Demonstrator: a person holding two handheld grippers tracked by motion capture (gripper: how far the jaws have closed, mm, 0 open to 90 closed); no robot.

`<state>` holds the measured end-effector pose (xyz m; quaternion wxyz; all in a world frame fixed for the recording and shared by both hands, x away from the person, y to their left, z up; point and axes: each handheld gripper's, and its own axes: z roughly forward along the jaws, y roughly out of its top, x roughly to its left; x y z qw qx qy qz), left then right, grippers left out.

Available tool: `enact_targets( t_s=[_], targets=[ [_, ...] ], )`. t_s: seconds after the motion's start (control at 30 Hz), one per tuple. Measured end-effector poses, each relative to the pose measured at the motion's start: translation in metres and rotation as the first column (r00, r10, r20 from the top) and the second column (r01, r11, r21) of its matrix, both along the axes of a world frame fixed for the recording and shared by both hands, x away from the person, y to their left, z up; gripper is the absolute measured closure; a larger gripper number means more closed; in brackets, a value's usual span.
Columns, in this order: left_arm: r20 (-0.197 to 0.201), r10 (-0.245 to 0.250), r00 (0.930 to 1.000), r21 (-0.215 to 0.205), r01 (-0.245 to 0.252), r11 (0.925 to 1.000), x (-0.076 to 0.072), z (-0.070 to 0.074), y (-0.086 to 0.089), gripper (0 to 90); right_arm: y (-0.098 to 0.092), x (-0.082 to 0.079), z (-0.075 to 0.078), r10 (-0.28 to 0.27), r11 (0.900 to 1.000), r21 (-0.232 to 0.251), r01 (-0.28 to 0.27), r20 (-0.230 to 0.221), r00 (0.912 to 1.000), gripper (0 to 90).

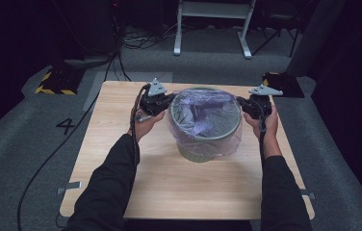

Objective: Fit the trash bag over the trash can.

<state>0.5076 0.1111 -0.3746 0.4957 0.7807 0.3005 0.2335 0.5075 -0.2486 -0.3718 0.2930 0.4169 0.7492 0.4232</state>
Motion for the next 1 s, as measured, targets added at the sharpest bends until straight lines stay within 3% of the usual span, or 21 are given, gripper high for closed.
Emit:
enact_targets(
  t_s=[0.1,0.3,0.4,0.47,0.57,0.73,0.9,1.0],
  targets=[
    [-0.019,-0.004,0.9998,-0.013,0.004,0.9999,0.005,-0.005,-0.002,89.9,0.001,0.002,-0.006,0.015,1.000,0.011,-0.014,-0.016,0.9998,90.0],
    [-0.085,-0.010,0.9964,-0.089,0.002,0.9960,0.015,-0.017,0.000,89.9,0.002,0.006,-0.019,0.034,0.997,0.067,-0.030,-0.059,0.9977,90.0],
    [-0.117,-0.011,0.9931,-0.099,-0.001,0.9951,0.020,-0.024,-0.002,89.9,0.004,0.008,-0.025,0.048,0.995,0.086,-0.042,-0.077,0.9959,90.0],
    [-0.131,-0.007,0.9914,-0.088,-0.005,0.9962,0.022,-0.029,-0.005,89.9,0.005,0.009,-0.029,0.057,0.995,0.092,-0.048,-0.093,0.9941,90.0],
    [-0.158,0.011,0.9874,-0.026,-0.015,0.9996,0.027,-0.037,-0.011,89.8,0.007,0.013,-0.037,0.045,0.997,0.067,-0.037,-0.132,0.9902,90.0],
    [-0.181,0.004,0.9835,-0.018,-0.008,0.9998,0.028,-0.049,-0.011,89.8,-0.001,0.014,-0.053,0.039,0.996,0.083,-0.025,-0.181,0.9827,90.0],
    [-0.199,0.013,0.9799,-0.036,-0.020,0.9991,0.026,-0.057,-0.002,89.8,-0.009,0.009,-0.066,0.040,0.995,0.093,-0.022,-0.196,0.9798,90.0],
    [-0.204,0.009,0.9790,-0.020,-0.013,0.9997,0.021,-0.063,0.002,89.8,-0.013,0.005,-0.071,0.037,0.995,0.102,-0.016,-0.202,0.9788,90.0]
  ],
)
